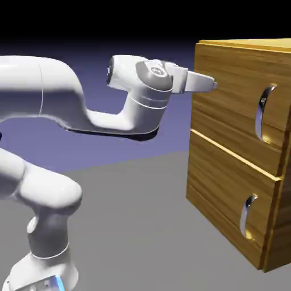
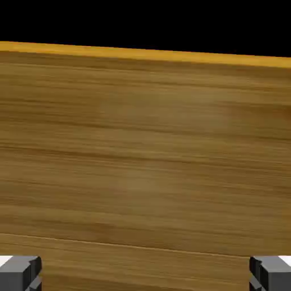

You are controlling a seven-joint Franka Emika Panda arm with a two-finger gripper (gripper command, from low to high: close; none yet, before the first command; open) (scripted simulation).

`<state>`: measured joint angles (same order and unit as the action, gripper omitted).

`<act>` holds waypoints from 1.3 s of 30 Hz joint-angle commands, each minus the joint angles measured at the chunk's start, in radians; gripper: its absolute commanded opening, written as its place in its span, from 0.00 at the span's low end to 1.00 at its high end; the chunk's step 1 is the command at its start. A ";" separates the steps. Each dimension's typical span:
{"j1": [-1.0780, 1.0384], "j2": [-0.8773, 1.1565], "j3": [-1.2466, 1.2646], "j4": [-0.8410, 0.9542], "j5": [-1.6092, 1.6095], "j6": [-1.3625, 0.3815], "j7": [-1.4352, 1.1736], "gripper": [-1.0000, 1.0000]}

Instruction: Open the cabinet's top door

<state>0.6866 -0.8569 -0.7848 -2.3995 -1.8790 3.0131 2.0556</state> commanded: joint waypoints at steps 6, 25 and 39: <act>0.094 -0.040 -0.109 0.057 -0.261 -0.003 0.183 0.50; 0.363 -0.154 -0.422 0.221 -1.011 -0.013 0.707 0.50; 0.287 -0.026 -0.355 0.163 -1.003 -0.144 0.840 0.00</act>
<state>0.9737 -0.8831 -1.1399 -2.2360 -2.8834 2.8700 2.8957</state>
